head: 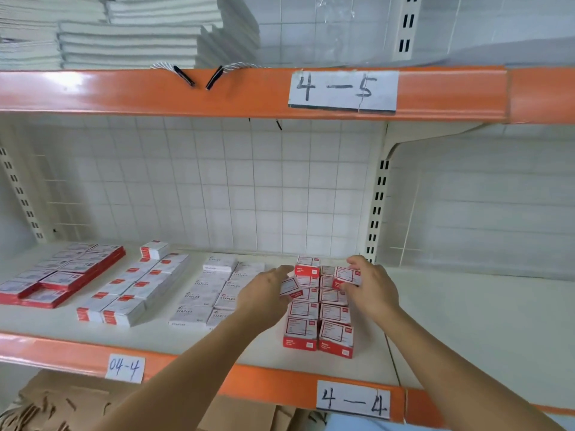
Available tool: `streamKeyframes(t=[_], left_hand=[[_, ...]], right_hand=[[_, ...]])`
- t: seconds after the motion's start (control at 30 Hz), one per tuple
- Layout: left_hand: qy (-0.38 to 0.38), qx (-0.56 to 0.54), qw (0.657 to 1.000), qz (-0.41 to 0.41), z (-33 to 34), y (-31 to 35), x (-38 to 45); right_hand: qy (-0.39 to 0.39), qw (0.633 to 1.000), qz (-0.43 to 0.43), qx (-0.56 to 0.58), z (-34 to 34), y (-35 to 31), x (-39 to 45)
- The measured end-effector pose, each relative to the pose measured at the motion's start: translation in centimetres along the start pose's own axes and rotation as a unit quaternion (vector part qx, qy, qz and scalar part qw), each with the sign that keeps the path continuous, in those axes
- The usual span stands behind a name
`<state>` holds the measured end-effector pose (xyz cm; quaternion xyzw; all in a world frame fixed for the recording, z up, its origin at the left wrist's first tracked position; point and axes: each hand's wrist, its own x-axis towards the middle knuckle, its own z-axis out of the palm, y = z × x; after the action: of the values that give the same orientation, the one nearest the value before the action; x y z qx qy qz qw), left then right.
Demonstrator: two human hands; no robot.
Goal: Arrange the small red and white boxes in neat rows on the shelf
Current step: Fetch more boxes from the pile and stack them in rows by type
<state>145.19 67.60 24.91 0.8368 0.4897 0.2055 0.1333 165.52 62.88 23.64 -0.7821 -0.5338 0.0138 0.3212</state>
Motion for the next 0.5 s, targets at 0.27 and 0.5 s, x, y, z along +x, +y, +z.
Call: streamKeyframes(t=[0.27, 0.5], left_hand=[[-0.007, -0.009, 1.0, 0.001, 0.2, -1.4, 3.3], [-0.025, -0.026, 0.999, 0.021, 0.3, -2.7, 4.7]], right_hand=[[-0.017, 1.0, -0.001, -0.01, 1.8, -0.3, 4.0], [-0.044, 0.998, 0.006, -0.035, 2.9, -0.7, 4.8]])
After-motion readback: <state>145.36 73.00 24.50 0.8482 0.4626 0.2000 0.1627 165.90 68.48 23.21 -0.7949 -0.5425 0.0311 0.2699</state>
